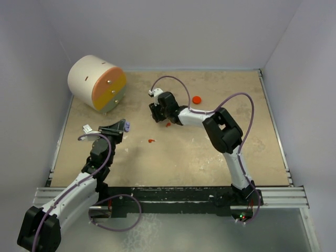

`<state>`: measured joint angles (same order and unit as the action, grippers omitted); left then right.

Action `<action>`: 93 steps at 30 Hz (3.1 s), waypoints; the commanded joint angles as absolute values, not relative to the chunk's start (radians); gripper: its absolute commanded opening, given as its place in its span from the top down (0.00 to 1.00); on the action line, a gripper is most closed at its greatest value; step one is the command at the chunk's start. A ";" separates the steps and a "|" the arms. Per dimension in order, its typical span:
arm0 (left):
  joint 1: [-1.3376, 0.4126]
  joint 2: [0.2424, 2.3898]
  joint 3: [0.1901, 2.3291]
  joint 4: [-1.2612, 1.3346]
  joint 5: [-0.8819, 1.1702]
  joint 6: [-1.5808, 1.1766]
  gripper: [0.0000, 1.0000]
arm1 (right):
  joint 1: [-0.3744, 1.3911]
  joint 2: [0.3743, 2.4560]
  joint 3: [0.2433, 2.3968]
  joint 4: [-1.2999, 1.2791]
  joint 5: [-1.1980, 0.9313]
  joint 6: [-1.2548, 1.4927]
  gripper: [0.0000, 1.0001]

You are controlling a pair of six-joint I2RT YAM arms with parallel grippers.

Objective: Insert the wireless bluetooth earbuds into the charging case
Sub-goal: Pick up the earbud from the center of the board, then place the earbud in the charging case.

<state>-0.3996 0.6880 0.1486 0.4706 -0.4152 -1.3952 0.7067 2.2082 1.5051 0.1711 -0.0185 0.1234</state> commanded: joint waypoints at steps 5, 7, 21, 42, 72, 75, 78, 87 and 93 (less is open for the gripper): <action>-0.395 0.677 0.150 0.511 -0.418 -1.416 1.00 | 0.710 2.237 1.557 0.190 -0.017 0.114 0.56; -0.396 0.677 0.149 0.510 -0.419 -1.417 1.00 | 0.710 2.243 1.563 0.189 -0.016 0.111 0.57; -0.396 0.687 0.149 0.517 -0.420 -1.417 1.00 | 0.710 2.256 1.556 0.181 0.003 0.109 0.69; -0.395 0.826 0.221 0.539 -0.390 -1.424 1.00 | 0.717 2.044 1.401 0.237 0.191 0.056 1.00; -0.404 1.351 0.607 0.611 -0.086 -1.491 1.00 | 0.995 1.550 1.237 0.015 0.652 -0.059 1.00; -0.412 1.364 0.613 0.625 -0.071 -1.483 1.00 | 1.015 1.562 1.248 -0.005 0.670 -0.070 1.00; -0.422 1.373 0.618 0.638 -0.058 -1.473 1.00 | 1.027 1.570 1.255 -0.015 0.675 -0.083 1.00; -0.465 1.388 0.604 0.694 -0.032 -1.453 1.00 | 1.057 1.563 1.284 -0.062 0.674 -0.130 1.00; -0.491 1.386 0.572 0.738 -0.022 -1.454 1.00 | 1.087 1.577 1.329 -0.121 0.699 -0.161 1.00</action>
